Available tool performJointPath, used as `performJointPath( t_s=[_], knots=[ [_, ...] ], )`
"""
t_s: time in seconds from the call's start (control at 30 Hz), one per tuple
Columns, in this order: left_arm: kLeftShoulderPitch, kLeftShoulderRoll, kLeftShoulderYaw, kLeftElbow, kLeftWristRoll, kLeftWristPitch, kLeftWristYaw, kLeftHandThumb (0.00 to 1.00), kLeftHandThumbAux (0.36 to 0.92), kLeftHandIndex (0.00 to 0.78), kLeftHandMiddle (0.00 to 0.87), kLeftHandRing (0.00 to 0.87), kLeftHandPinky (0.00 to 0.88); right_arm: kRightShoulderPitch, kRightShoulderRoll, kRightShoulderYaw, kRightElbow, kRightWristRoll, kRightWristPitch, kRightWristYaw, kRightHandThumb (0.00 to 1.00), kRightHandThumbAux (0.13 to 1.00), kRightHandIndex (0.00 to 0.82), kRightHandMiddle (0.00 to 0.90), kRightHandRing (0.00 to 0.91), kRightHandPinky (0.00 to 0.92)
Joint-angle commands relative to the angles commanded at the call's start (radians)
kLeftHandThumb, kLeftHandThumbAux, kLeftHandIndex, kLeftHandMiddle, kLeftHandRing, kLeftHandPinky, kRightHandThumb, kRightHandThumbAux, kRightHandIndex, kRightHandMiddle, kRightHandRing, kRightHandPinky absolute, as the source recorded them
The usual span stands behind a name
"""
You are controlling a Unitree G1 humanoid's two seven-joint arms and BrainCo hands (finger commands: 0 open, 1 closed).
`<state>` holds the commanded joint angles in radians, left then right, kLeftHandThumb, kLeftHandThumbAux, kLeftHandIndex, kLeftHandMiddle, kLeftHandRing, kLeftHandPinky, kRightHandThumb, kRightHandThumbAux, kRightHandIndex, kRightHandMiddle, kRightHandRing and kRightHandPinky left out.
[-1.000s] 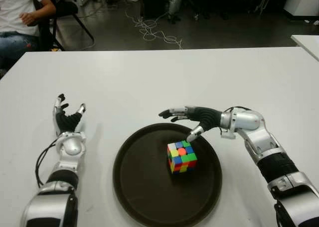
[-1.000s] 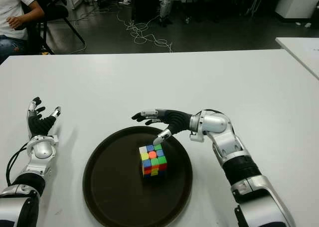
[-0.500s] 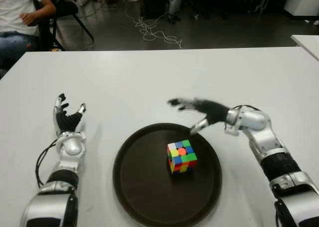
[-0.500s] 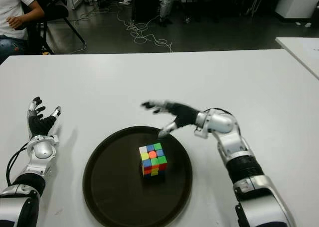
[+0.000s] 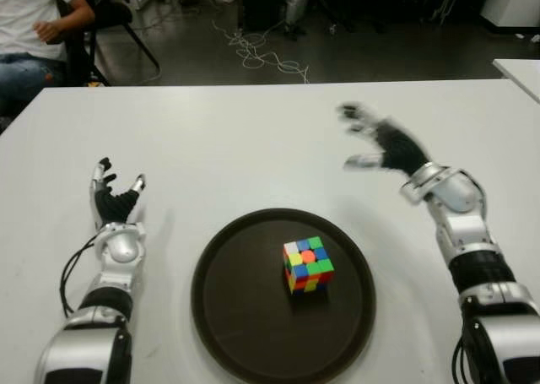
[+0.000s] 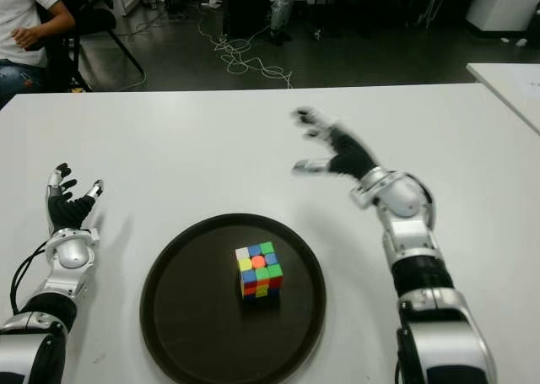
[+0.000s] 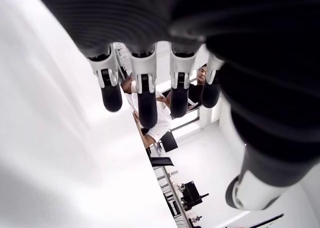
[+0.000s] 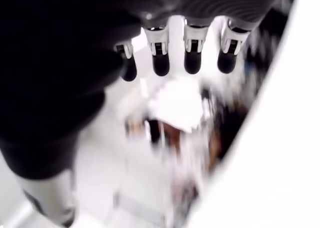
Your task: Pick up the Rubik's Cube and put it in the plate
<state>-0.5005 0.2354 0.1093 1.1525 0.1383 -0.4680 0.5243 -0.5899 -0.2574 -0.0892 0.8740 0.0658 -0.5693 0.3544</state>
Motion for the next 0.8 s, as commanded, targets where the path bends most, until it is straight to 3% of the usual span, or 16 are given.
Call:
performJointPath(
  t_s=[0.2,0.37,0.67,0.8],
  knots=[
    [0.002,0.006,-0.001,0.004,0.004,-0.002,0.000,0.414,0.715,0.098,0.146,0.150,0.149,-0.008,0.016,-0.056,0.080,-0.015,-0.083,-0.204,0.000,0.717,0.000,0.000,0.000,0.000],
    [0.005,0.009,-0.001,0.004,0.003,-0.004,-0.005,0.410,0.715,0.094,0.143,0.145,0.154,-0.030,0.006,-0.071,0.186,-0.053,-0.135,-0.345,0.000,0.735,0.000,0.000,0.000,0.000],
    [0.015,0.014,0.000,0.003,0.002,-0.013,-0.019,0.386,0.714,0.092,0.137,0.140,0.129,-0.053,-0.022,-0.058,0.311,-0.144,-0.149,-0.566,0.000,0.775,0.009,0.013,0.000,0.000],
    [0.017,0.015,0.003,0.002,-0.002,-0.019,-0.024,0.408,0.715,0.097,0.146,0.154,0.169,-0.057,-0.027,-0.039,0.344,-0.195,-0.142,-0.661,0.000,0.772,0.019,0.017,0.000,0.000]
  ],
)
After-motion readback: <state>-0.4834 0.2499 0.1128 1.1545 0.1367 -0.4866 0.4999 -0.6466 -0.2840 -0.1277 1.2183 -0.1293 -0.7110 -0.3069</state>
